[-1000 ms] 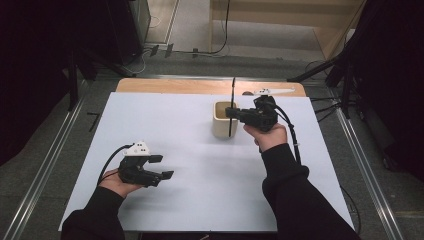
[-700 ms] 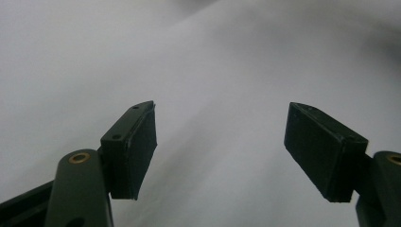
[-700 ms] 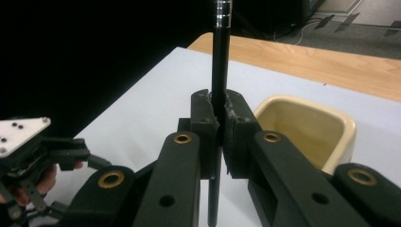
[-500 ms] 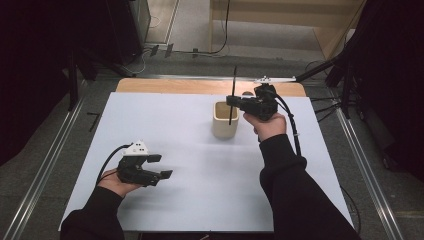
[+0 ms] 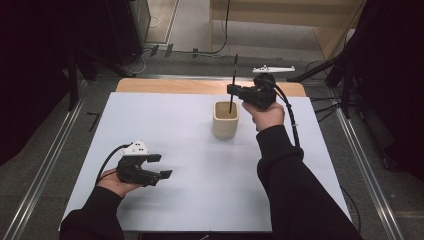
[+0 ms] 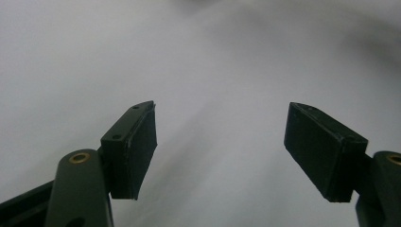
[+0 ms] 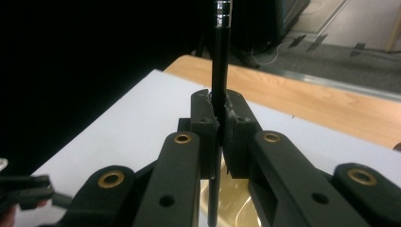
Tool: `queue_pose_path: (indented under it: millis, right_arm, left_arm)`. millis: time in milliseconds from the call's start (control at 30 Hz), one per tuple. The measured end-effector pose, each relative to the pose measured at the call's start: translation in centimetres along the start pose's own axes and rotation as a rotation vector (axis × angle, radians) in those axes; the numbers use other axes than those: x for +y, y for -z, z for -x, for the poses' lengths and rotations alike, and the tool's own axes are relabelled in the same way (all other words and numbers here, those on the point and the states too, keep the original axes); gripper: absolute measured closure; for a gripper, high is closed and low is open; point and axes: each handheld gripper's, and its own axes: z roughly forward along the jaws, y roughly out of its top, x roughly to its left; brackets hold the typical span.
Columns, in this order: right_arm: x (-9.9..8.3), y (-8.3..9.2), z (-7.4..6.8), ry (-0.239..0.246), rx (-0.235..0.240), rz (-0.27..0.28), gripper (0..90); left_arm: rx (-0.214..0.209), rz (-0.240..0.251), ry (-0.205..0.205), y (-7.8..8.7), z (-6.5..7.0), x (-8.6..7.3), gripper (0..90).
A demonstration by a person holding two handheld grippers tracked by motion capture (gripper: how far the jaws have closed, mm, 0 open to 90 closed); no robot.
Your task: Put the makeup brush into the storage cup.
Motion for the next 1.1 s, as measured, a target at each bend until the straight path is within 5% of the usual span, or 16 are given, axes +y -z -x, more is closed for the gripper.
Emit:
queue_pose_path:
  millis: [500, 1100]
  right_arm:
    - [-0.4, -2.1, 0.7, 0.034, -0.083, 0.052, 85.9]
    - [-1.9, -3.5, 0.8, 0.075, -0.121, 0.036, 85.9]
  left_arm:
    - [-0.004, 0.0, -0.005, 0.0, 0.0, 0.0, 26.5]
    - [-0.004, -0.001, -0.002, 0.0, 0.1, 0.0, 26.5]
